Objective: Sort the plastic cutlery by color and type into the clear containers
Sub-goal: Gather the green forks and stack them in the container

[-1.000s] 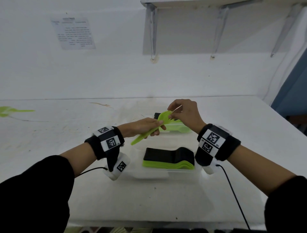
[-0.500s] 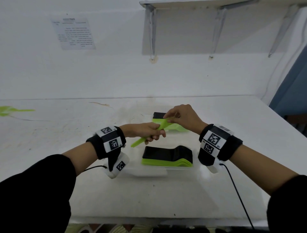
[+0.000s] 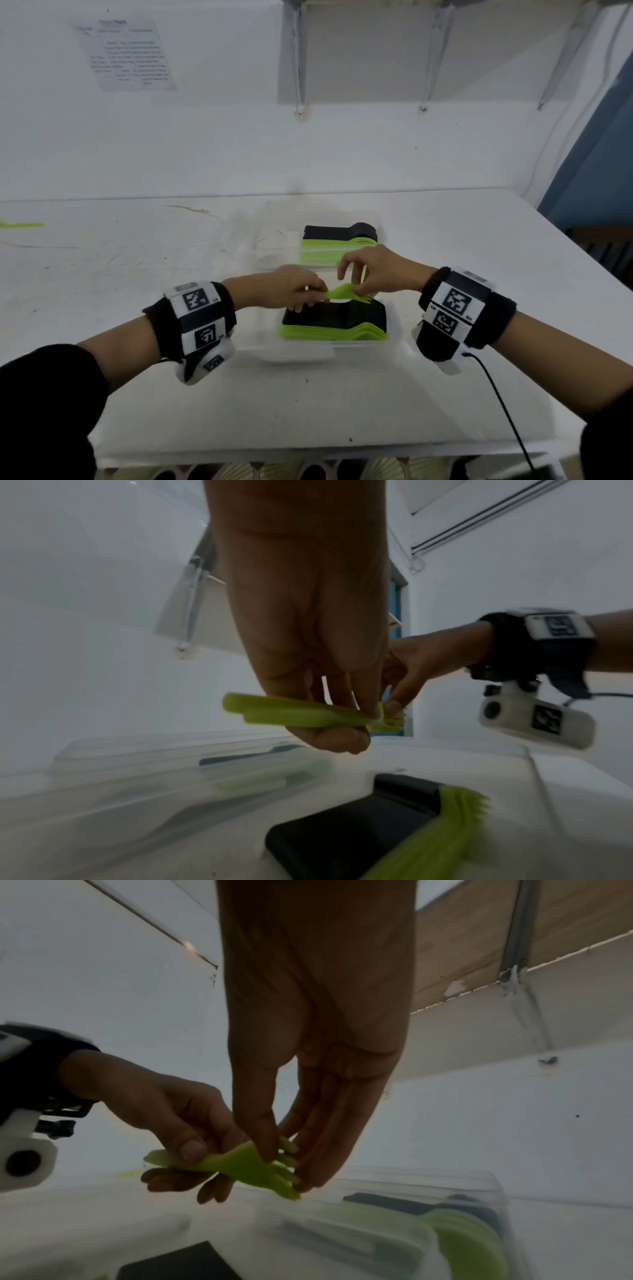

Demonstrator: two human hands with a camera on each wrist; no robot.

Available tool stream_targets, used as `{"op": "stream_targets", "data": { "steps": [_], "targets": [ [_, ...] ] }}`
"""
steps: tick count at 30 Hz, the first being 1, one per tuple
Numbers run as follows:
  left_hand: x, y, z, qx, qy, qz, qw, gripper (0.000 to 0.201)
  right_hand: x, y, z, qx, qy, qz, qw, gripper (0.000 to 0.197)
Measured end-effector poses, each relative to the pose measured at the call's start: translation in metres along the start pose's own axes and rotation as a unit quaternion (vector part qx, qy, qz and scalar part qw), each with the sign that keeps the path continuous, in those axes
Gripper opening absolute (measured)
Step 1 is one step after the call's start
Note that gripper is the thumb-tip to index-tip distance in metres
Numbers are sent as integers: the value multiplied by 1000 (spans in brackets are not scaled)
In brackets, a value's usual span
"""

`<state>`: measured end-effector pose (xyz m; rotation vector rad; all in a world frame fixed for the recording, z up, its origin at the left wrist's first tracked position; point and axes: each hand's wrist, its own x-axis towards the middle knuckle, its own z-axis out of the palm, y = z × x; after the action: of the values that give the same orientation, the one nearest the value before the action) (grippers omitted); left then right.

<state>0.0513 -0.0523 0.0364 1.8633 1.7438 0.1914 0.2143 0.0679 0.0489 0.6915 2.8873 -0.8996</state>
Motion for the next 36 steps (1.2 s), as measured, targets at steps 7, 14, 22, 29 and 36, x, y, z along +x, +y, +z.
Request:
{"op": "stream_targets", "data": {
  "steps": [7,14,22,29,36],
  "targets": [
    [-12,10,20,116,-7,10,993,26,-21,3,17,43,-52,28,997,16],
    [-11,5,34,87,-10,3,996,26,-23,9,26,-21,-96,19,995,22],
    [0,8,33,117,-37,-9,992,22,-15,18,33,-71,-88,22,993,20],
    [7,2,39,126,-43,-2,991,31,-14,21,30,-74,-104,15,992,17],
    [5,-2,36,89,-40,10,995,25,-12,21,31,-94,-124,8,988,18]
  ]
}}
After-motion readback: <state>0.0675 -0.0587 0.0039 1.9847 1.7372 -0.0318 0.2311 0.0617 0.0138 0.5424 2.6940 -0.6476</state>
